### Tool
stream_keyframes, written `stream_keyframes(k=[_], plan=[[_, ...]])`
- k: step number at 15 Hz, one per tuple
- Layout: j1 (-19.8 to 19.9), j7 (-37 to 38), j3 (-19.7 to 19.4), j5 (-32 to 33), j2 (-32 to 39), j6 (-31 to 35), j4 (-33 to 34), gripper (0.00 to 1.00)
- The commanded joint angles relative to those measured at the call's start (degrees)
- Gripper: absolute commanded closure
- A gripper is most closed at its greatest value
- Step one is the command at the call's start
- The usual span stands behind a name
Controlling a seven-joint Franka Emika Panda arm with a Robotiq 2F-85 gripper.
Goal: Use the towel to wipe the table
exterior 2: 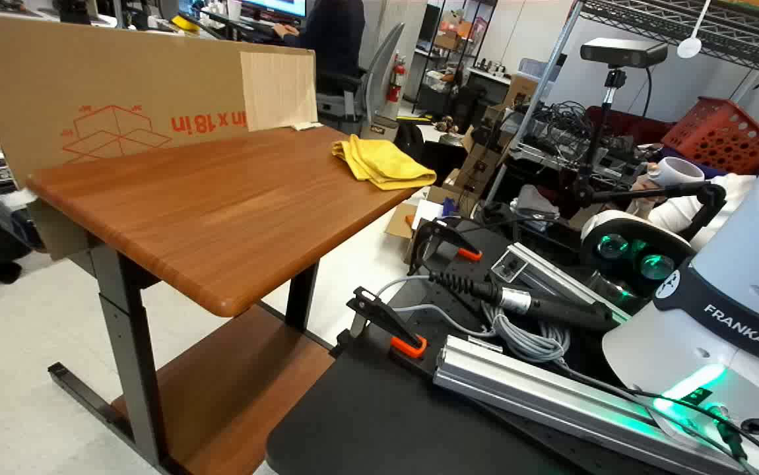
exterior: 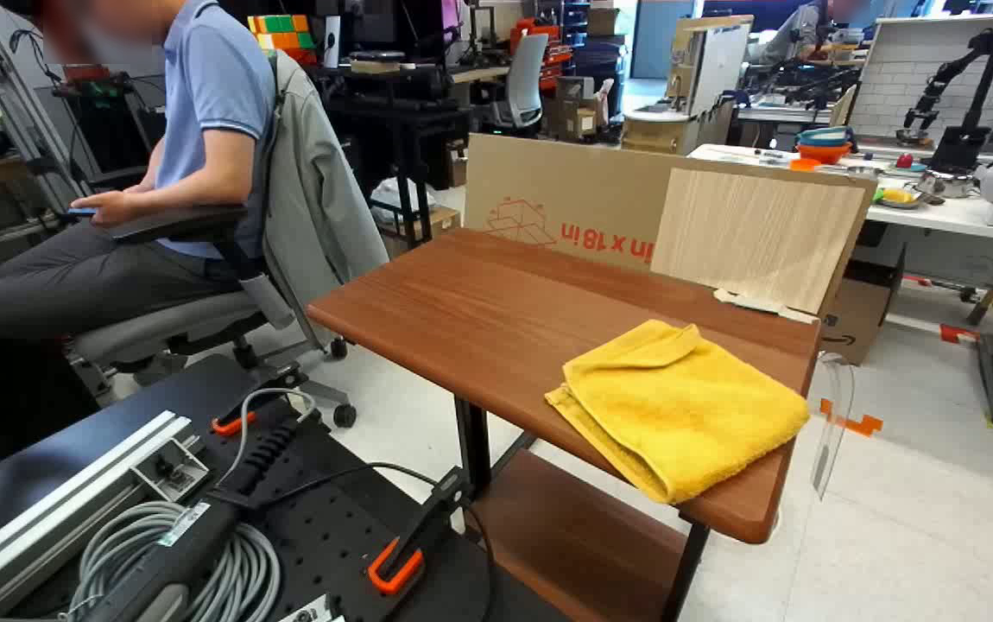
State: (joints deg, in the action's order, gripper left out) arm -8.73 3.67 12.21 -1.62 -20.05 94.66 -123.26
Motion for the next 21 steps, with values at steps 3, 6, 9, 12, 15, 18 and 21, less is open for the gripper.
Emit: stream_keyframes(k=[3,6,9,12,15,18,21], plan=[[-0.47,0.15,-0.38,0.13,0.09,-0.15,0.17,0.0],[-0.47,0.15,-0.38,0.13,0.09,-0.15,0.17,0.0],[2.12,0.68,-3.61,-1.63,4.81,1.45,3.54,0.0],[5.97,1.99,-8.0,-1.42,9.61,5.57,4.39,0.0],[9.98,1.99,-12.86,-2.41,16.23,11.85,6.02,0.0],[13.36,2.13,-16.83,-5.69,25.16,16.9,9.95,0.0],[14.33,1.17,-17.67,-6.11,25.66,16.86,8.74,0.0]])
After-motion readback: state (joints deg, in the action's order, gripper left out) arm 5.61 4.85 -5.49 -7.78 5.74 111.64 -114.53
